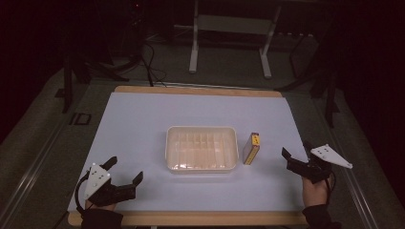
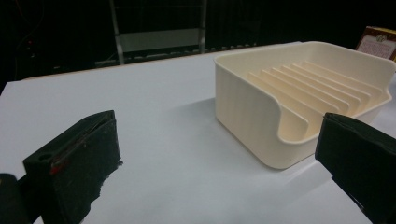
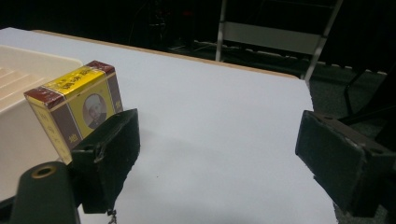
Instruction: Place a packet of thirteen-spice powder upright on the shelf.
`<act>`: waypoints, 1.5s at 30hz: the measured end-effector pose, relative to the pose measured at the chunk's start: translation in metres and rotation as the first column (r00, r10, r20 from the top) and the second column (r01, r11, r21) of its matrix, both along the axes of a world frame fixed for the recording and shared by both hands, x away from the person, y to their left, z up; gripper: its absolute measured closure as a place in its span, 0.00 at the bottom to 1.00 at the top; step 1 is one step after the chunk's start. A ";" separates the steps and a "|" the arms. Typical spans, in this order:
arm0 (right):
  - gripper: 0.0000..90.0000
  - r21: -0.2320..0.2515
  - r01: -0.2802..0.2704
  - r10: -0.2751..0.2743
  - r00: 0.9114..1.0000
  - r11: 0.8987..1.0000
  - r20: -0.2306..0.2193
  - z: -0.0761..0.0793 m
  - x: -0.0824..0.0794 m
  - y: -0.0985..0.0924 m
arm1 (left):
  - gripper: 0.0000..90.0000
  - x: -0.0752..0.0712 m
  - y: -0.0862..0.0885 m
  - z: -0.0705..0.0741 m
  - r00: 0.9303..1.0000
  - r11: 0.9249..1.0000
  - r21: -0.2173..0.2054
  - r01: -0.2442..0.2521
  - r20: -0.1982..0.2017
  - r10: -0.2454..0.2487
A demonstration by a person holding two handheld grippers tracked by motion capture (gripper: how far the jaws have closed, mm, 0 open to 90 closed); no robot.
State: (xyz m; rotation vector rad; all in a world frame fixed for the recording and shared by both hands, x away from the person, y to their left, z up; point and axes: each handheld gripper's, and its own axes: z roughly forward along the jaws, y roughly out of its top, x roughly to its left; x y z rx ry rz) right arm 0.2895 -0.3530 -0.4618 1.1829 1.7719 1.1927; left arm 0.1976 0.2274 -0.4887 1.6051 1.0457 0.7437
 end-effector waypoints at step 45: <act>0.15 -0.081 -0.783 0.676 0.580 0.617 -0.456 0.009 0.029 -0.012 | 0.00 0.004 -0.001 -0.004 0.999 0.999 0.020 0.039 -0.012 -0.039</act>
